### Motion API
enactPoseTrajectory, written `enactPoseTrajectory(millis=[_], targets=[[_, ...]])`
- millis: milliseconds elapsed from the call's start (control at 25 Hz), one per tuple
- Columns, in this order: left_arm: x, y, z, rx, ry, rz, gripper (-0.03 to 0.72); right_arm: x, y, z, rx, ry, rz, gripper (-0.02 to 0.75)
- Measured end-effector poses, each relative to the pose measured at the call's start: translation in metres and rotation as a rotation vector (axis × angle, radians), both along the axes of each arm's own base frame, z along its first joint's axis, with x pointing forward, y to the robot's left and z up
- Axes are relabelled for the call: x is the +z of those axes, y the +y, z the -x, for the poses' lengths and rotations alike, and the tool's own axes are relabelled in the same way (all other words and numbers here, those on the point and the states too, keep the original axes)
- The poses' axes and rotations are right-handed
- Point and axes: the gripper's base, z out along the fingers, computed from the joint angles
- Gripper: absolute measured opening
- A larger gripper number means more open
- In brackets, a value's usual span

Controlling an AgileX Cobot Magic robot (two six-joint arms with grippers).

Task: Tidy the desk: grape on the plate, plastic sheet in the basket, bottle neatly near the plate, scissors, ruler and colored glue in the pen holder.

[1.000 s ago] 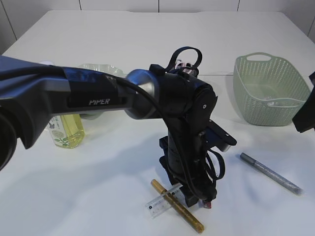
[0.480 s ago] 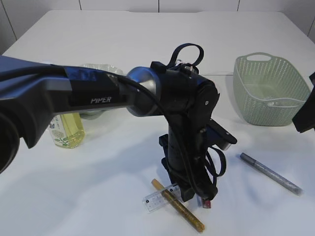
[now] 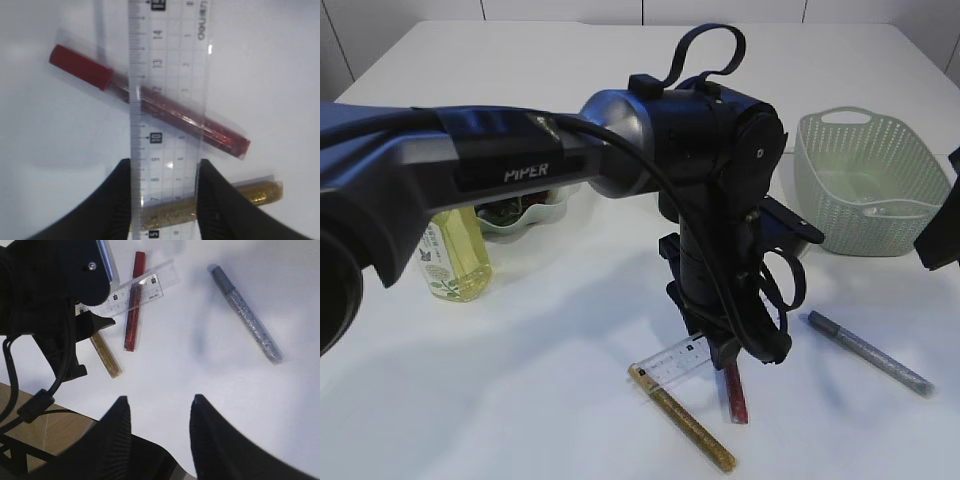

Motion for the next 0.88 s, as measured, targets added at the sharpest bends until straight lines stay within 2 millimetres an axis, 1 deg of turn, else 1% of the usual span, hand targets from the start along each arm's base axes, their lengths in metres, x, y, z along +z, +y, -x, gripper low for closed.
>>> enactPoseTrajectory(millis=[280, 400, 600, 680, 800, 880], targets=[[0.0, 0.001, -0.001, 0.037, 0.003, 0.0, 0.281, 0.0, 0.0, 0.0, 0.006, -0.003, 0.002, 0.323], [0.001, 0.007, -0.008, 0.068, 0.004, 0.003, 0.281, 0.0, 0.0, 0.0, 0.012, -0.005, 0.003, 0.323], [0.016, 0.018, -0.019, 0.131, -0.01, 0.027, 0.281, 0.0, 0.0, 0.0, 0.025, -0.01, 0.006, 0.323], [0.022, 0.02, -0.021, 0.147, -0.017, 0.038, 0.281, 0.0, 0.0, 0.0, 0.028, -0.012, 0.005, 0.323], [0.033, 0.023, -0.02, 0.158, -0.027, 0.054, 0.281, 0.0, 0.0, 0.0, 0.029, -0.012, 0.006, 0.323], [0.034, 0.027, -0.015, 0.164, -0.016, 0.044, 0.281, 0.001, 0.0, 0.0, 0.031, -0.015, 0.006, 0.323]])
